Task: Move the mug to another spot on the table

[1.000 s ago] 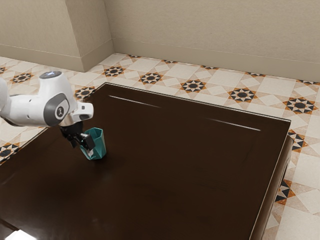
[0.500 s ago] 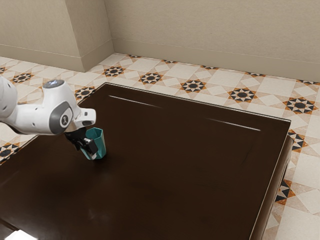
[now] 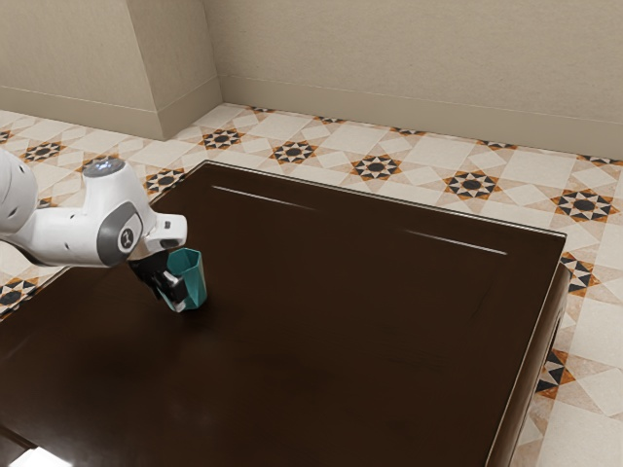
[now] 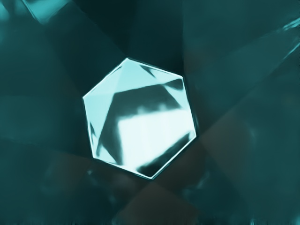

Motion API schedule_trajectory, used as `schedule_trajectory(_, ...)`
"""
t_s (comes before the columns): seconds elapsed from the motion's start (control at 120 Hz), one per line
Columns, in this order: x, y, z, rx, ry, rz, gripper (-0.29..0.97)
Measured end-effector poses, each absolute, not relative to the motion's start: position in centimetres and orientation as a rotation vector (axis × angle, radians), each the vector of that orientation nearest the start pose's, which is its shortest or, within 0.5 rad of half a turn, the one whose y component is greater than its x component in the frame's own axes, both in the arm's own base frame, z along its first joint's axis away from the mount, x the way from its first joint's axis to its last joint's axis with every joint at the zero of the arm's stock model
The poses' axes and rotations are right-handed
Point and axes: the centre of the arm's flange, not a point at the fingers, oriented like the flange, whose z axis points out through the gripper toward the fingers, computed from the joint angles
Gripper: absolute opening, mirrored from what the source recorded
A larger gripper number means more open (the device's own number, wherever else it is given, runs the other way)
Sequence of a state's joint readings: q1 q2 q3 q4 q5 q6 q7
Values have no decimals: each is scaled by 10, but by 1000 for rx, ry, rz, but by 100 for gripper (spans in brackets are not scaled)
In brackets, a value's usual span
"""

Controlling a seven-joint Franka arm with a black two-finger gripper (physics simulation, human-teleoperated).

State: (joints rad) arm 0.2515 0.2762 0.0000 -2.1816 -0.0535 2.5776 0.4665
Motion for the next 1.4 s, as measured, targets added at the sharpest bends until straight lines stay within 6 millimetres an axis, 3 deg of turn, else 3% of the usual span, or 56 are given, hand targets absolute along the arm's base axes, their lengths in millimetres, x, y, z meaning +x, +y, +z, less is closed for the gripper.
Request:
schedule_trajectory(0.208, 554, 144, 273, -3111, 270, -193, 22)
schedule_trajectory(0.5, 552, 137, 279, -3109, 279, -209, 16)
schedule_trajectory(0.65, 542, 125, 301, -3097, 298, -254, 11)
schedule_trajectory(0.9, 535, 81, 319, -3071, 380, -401, 11)
schedule_trajectory(0.992, 535, 59, 318, -3091, 382, -458, 12)
schedule_trajectory(1.4, 543, -5, 301, -3114, 452, -610, 12)
